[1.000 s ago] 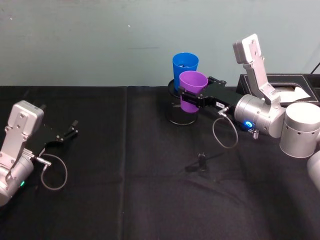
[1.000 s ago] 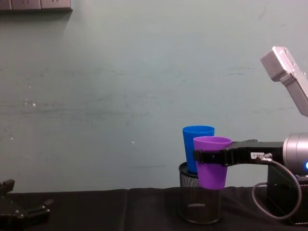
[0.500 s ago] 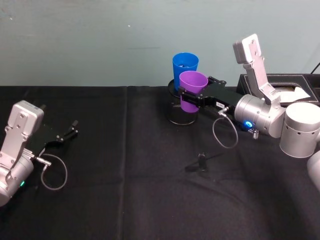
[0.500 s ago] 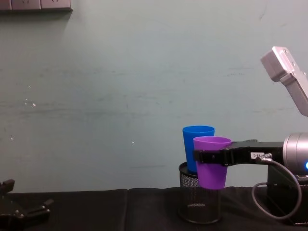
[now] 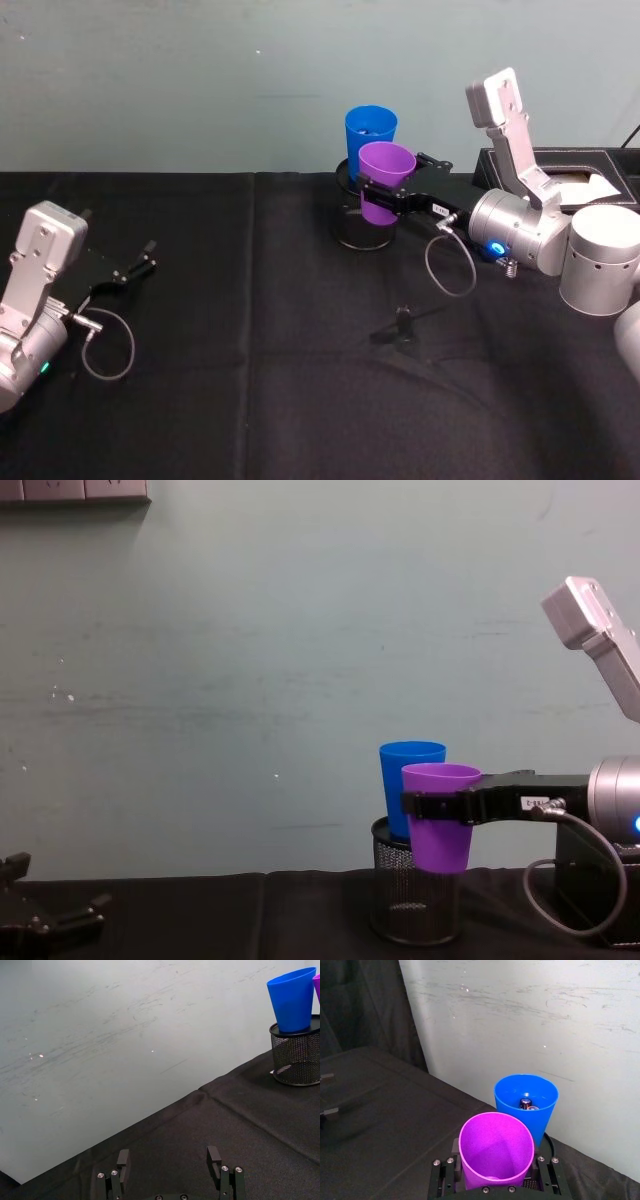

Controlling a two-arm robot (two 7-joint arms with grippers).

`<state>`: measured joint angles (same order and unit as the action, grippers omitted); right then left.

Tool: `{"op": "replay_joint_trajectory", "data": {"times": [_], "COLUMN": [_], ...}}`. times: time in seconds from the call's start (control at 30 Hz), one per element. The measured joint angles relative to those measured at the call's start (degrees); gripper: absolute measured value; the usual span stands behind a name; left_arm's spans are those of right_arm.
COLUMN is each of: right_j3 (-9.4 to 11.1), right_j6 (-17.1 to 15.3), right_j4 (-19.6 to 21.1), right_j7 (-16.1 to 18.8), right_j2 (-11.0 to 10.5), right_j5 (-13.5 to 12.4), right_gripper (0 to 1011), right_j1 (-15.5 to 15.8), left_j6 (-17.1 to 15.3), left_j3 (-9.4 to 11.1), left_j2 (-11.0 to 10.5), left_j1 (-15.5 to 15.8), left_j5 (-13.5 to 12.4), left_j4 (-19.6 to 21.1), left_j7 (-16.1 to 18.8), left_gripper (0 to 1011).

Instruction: Pick up one cup with a gripper and tap it against the other cup.

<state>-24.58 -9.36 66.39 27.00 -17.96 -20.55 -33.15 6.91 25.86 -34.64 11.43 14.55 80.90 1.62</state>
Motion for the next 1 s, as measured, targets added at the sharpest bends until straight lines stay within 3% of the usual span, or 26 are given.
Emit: {"op": "replay_joint_trajectory", "data": {"times": [1.0], "right_j3": [0.0], "right_j6": [0.0], "right_j4": [0.0], "right_j7": [0.0], "right_j2": [0.0], "right_j5": [0.0], "right_gripper": [741], "right_j1": [0.0], "left_j6": [0.0], "left_j3": [0.0], "left_j2": [0.0], "left_j1": [0.0], "left_j5": [0.0], "left_j4": [0.0], "left_j7": [0.0], "left_gripper": [1000]}}
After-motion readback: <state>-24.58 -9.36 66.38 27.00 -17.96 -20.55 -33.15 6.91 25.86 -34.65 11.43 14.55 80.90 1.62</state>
